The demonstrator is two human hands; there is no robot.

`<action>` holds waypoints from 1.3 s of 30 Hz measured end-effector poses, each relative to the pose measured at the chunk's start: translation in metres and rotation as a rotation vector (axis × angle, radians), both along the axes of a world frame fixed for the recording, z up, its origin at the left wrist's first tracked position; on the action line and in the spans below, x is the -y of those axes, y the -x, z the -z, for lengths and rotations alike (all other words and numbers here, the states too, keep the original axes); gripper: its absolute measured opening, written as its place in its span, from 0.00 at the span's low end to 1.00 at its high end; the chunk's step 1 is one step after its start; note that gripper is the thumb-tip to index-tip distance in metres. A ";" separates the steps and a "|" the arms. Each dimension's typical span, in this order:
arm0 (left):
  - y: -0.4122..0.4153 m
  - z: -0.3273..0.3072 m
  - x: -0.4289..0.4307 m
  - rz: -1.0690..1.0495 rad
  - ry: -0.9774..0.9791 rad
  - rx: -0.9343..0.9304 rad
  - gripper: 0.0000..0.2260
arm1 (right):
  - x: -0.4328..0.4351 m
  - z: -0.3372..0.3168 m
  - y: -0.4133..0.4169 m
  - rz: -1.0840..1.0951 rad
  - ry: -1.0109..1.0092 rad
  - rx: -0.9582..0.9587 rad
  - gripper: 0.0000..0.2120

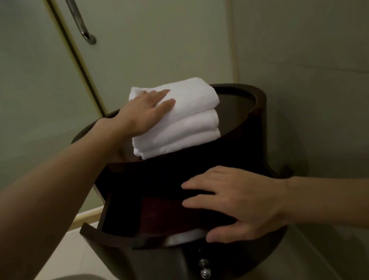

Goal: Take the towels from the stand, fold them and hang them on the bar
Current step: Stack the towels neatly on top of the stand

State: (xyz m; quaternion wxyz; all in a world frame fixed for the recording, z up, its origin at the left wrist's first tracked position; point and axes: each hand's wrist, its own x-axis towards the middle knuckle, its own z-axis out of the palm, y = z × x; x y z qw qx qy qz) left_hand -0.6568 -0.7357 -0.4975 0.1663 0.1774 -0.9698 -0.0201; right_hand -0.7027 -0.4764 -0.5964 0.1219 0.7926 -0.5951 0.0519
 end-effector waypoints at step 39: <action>-0.007 -0.005 -0.014 -0.024 -0.083 -0.033 0.24 | 0.089 0.019 0.044 0.258 0.606 -0.296 0.29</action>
